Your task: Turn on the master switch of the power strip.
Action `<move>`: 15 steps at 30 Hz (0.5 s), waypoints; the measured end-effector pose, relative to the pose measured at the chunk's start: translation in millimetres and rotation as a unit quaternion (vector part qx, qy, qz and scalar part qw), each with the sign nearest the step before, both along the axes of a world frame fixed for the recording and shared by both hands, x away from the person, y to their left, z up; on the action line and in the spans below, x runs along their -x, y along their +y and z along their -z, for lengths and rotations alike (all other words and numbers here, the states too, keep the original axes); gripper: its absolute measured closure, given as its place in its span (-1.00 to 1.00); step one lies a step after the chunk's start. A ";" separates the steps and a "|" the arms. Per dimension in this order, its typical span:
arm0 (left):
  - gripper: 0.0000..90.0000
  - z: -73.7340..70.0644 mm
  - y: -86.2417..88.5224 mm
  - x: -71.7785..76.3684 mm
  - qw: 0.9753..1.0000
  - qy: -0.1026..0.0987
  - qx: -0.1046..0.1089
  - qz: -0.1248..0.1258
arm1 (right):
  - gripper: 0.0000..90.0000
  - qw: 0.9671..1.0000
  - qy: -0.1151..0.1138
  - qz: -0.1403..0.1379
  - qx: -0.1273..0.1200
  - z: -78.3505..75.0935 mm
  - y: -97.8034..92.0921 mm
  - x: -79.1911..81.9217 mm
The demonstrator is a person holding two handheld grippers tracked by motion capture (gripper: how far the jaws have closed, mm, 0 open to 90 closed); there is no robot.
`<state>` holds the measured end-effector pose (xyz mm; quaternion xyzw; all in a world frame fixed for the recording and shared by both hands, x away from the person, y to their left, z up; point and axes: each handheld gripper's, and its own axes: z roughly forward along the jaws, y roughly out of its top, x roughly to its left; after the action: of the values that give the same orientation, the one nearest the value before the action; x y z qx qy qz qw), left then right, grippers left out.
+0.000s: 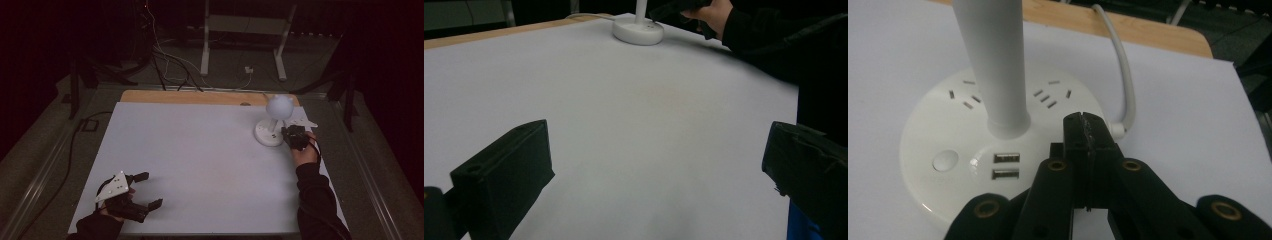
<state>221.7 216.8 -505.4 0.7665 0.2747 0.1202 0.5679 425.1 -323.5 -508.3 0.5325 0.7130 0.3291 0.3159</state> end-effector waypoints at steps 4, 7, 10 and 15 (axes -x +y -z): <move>-0.99 0.2 0.1 -0.3 1.000 0.000 0.000 0.000 | 1.00 1.000 -0.009 0.004 0.001 2.0 0.3 1.2; -0.99 0.3 -0.2 -0.4 1.000 0.000 0.000 0.000 | 1.00 1.000 -0.010 0.002 -0.001 2.3 1.3 1.9; -0.99 0.2 -0.3 -0.1 1.000 0.000 -0.001 0.000 | 1.00 1.000 -0.012 0.001 0.008 2.8 3.2 2.2; -0.99 0.2 -0.2 0.0 1.000 0.000 -0.002 0.000 | 1.00 1.000 -0.018 0.003 0.006 4.6 3.6 3.4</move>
<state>221.7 216.6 -505.6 0.7675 0.2744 0.1207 0.5666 421.7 -319.9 -512.8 0.5269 0.7074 0.3333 0.3331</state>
